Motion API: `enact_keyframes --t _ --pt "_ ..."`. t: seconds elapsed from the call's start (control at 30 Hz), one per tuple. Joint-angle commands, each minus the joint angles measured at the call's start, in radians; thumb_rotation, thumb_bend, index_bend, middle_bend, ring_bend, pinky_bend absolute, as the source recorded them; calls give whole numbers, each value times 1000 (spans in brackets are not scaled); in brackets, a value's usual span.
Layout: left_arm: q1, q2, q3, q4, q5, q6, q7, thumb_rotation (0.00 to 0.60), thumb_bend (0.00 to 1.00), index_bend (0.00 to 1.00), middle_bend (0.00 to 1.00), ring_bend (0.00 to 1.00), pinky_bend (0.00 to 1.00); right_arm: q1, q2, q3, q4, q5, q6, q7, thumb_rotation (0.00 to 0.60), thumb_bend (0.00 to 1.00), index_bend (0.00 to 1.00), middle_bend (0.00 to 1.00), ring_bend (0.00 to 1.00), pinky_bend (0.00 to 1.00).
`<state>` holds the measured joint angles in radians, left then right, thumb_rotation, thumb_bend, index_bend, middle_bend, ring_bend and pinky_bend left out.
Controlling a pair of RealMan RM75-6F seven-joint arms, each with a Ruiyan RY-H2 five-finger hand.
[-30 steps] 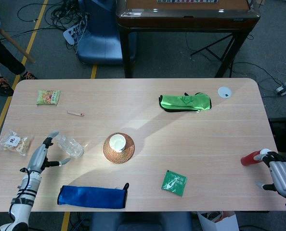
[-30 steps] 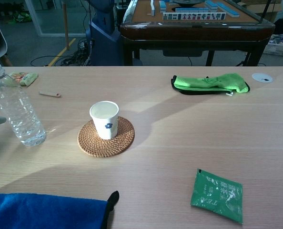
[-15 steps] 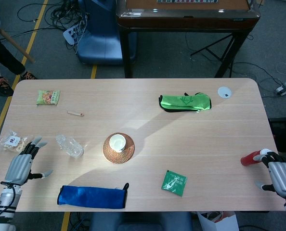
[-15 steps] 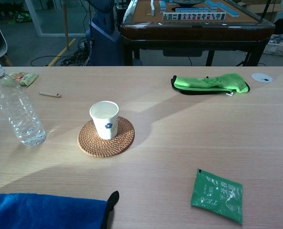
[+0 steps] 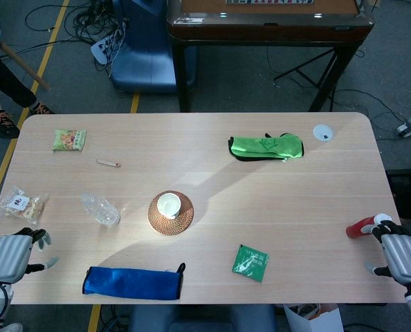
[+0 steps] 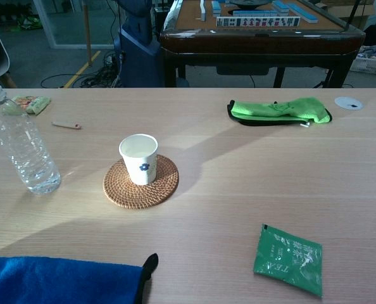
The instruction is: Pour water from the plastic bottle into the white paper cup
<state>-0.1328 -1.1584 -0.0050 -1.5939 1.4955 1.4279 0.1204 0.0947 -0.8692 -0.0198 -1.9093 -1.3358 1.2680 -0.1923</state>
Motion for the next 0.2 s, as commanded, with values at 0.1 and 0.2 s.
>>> enact_keyframes --t 0.1,0.2 --pt "15 38 28 -73 0 -10 130 600 18 617 703 509 701 -1 7 0 1 -4 2 11 600 134 331 317 161 241" --pt "13 34 27 -83 -8 -19 154 600 19 623 711 514 706 -2 11 2 3 -4 5 22 600 133 331 317 161 241"
